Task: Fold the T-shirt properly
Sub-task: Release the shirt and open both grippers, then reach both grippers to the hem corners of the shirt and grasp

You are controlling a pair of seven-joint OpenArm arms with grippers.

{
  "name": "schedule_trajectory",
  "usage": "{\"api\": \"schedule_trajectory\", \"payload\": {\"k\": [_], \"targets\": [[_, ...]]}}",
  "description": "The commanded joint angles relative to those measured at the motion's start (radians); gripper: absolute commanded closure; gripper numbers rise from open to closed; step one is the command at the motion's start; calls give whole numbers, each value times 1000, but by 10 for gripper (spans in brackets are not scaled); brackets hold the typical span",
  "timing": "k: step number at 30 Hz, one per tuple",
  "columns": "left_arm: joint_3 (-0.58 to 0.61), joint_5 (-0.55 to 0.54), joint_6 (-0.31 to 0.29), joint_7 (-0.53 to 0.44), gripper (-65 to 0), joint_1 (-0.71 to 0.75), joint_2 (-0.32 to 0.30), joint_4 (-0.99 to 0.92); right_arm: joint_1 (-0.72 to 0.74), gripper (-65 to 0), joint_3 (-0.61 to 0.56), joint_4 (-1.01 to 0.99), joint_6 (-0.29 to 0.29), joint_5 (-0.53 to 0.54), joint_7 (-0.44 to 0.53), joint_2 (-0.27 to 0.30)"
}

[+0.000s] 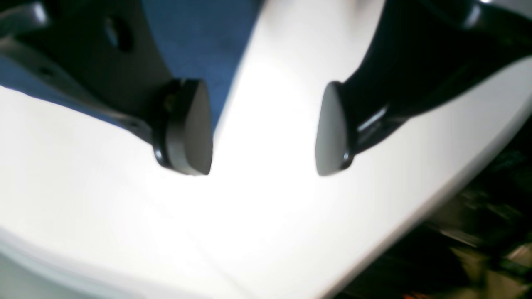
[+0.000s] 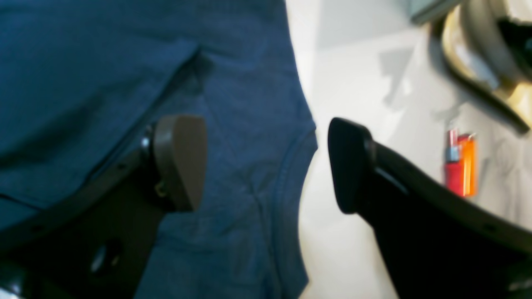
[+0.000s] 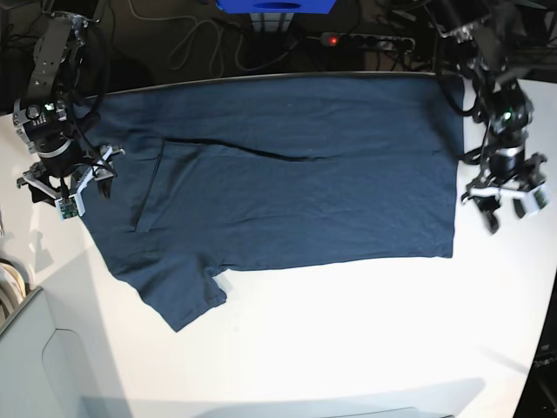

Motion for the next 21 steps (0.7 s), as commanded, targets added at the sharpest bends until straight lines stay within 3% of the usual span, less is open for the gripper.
{"api": "schedule_trajectory", "payload": {"k": [1,6,11,17,21], "targets": [[11,-9,2,-34,-374,-43,-18,-24,12,-439,5,5,6,3,20,13],[48,-9,2,-37,-374,-204,-60,-262,15,-439,12,-31,6,3,22,21],[172,-14,2,-40,-374,-350,-123,-491,15,-439,8,-35,6,3,22,21],[286,-11,2,-168,-373,-425,-126,-627,6,-439,8,-32,6,3,22,20],[330,-11,2,-188,-372,-439,-121,-683,6,-439,12,-32,6,3,22,21]]}}
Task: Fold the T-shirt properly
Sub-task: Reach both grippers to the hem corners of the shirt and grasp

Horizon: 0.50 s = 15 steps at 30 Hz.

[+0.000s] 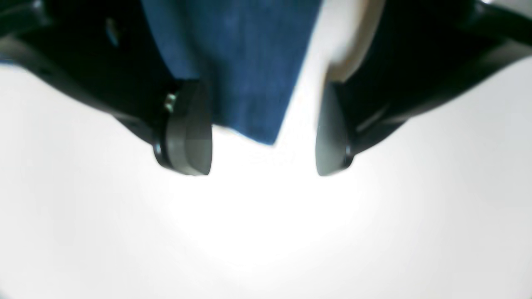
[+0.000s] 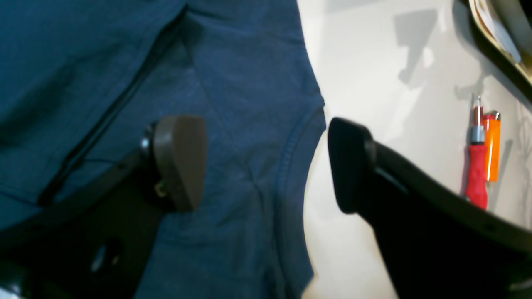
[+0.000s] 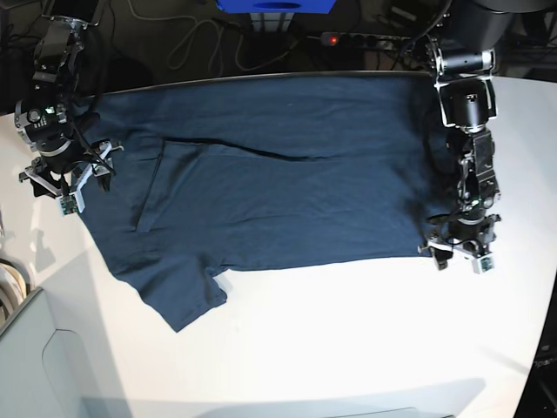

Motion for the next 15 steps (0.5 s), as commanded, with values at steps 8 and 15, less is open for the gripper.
{"api": "schedule_trajectory", "payload": {"k": [8,15], "targets": [[-2,-3,0,-34,-368,-25,-13,5,18,-439,9,16,6,2,21,15],[-2,-11,0,-34,-210,-25,-13,-37,60,-439,7,14,6,2,21,17]]}}
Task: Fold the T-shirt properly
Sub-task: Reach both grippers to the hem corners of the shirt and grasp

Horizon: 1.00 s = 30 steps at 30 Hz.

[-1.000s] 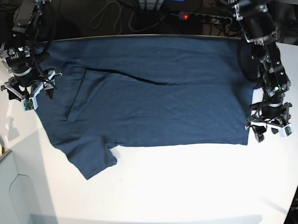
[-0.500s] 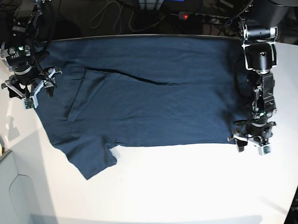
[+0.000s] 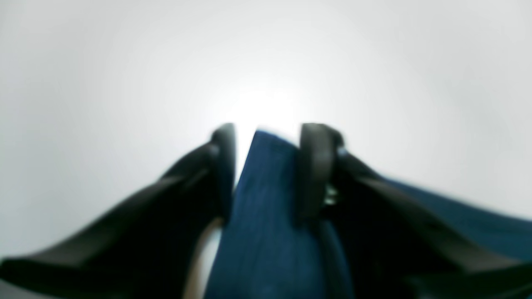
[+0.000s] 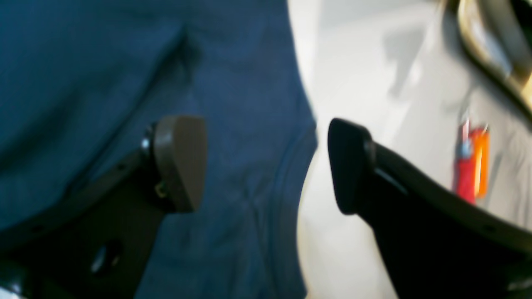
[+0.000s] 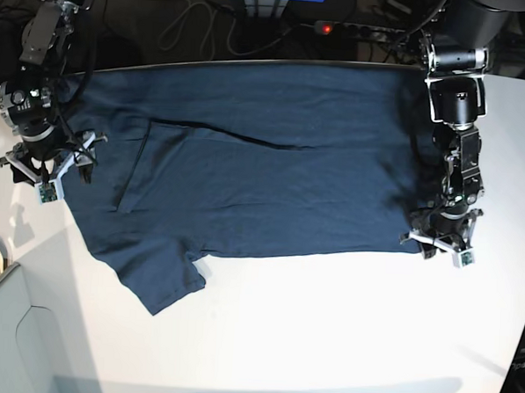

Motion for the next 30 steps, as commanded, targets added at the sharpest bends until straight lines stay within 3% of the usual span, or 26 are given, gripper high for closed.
{"api": "schedule_trajectory", "payload": {"k": [1,9,12,15,19,22,26,30], "targets": [[-2,-4,0,-16,-195,-23,-15,13,25,-439,5,15,6,2,20,17],[-2,-5,-1,-16,-185,-23,-15,-18,184,-444,4,0,6,2,18,36],[-2,-5,-1,-16,-135,-23,-13,-17,278,-444,-2,-75,6,2,18,46],[-2,-5,-1,-16,-1,-23,-13,-18,407,-445,-30,-230,6,2,27,46],[-2,-4,-1,-11,0,-23,-13,-18,611,-444,-107,-574,6,2,55,54],[-1,1,-1,-11,0,-21,-13,-18,741,-441,-179,-859,6,2,175,54],[-1,4,-1,-11,0,-15,-13,-20,864,-441,-272,-1191,6,2,429,50],[-1,4,-1,-14,0,-7,-13,-20,905,-443,-367,-1360,1,2,635,50]]}}
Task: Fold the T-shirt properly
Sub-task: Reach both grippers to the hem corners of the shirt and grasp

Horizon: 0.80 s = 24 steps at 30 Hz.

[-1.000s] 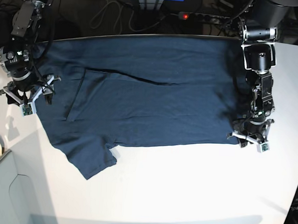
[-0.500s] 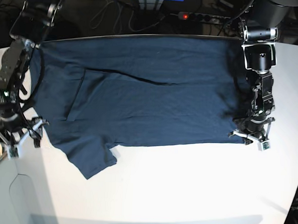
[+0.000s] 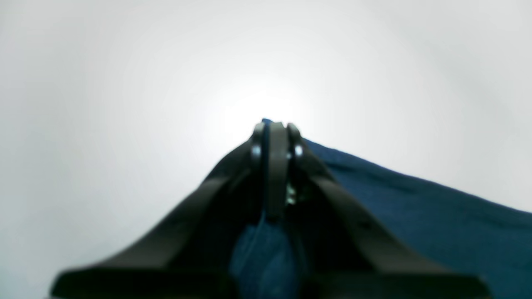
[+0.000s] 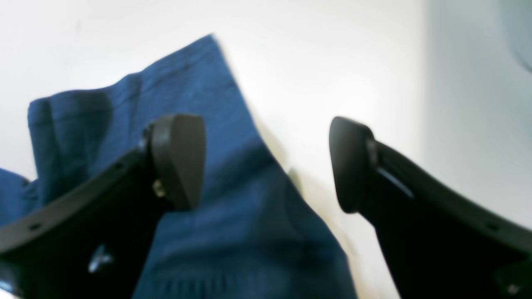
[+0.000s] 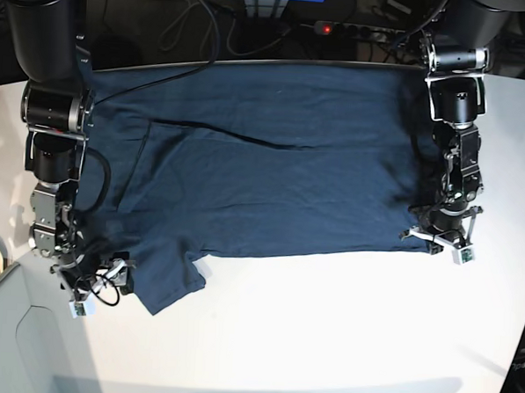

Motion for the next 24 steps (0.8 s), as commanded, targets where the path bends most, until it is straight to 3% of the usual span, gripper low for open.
{"api": "schedule_trajectory", "payload": {"k": [1,4,12,15,20,24], "targets": [[-1,5,2,17,0,-11,-11,8,41,-443,-20,-11,-1,13,53,15],[-1,5,2,16,0,-3,-11,8,43,-444,-41,-57,-2,13,108,14],[-1,5,2,16,0,-1,-11,8,23,-416,-43,-149,-2,15,116,-5],[-1,5,2,16,0,-3,2,8,-6,-290,-44,-131,-2,15,114,-14],[-1,5,2,16,0,-3,9,17,-41,0,-44,-57,-2,15,113,-14],[-2,-3,4,20,0,0,12,68,-51,0,-40,4,-2,18,111,-9]]}}
